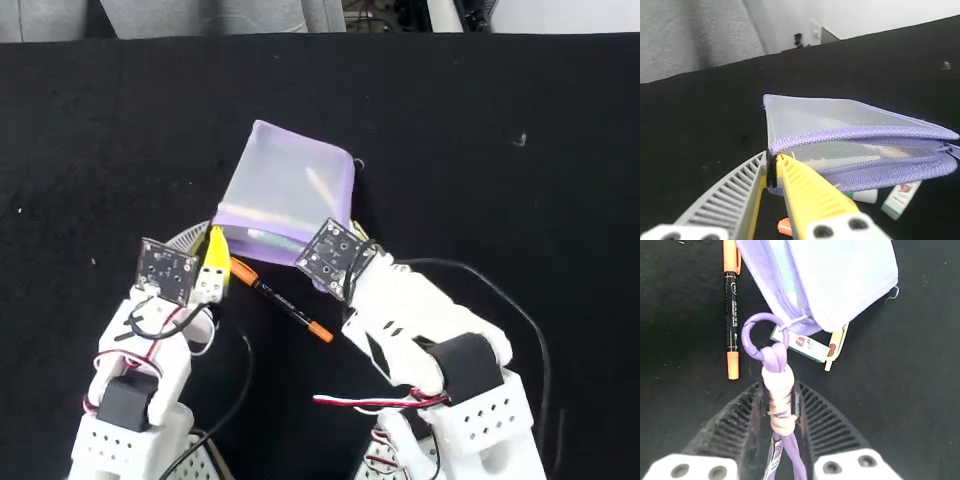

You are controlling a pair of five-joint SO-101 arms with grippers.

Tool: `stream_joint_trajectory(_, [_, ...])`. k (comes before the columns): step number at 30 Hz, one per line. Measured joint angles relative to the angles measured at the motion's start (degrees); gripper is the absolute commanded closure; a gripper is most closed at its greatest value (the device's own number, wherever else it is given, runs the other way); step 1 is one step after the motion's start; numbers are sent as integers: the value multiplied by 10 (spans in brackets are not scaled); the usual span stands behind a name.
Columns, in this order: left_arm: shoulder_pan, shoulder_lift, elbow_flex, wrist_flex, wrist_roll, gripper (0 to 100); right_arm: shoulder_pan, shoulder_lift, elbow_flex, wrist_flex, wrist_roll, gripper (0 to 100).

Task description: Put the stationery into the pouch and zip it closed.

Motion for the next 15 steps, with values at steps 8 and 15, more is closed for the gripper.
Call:
stream_joint_trajectory(8, [25,-1,4,0,0,970,-3,0,0,1,1,988])
stream_joint_trajectory(15, [26,-1,13,-2,0,874,-3,0,0,11,18,988])
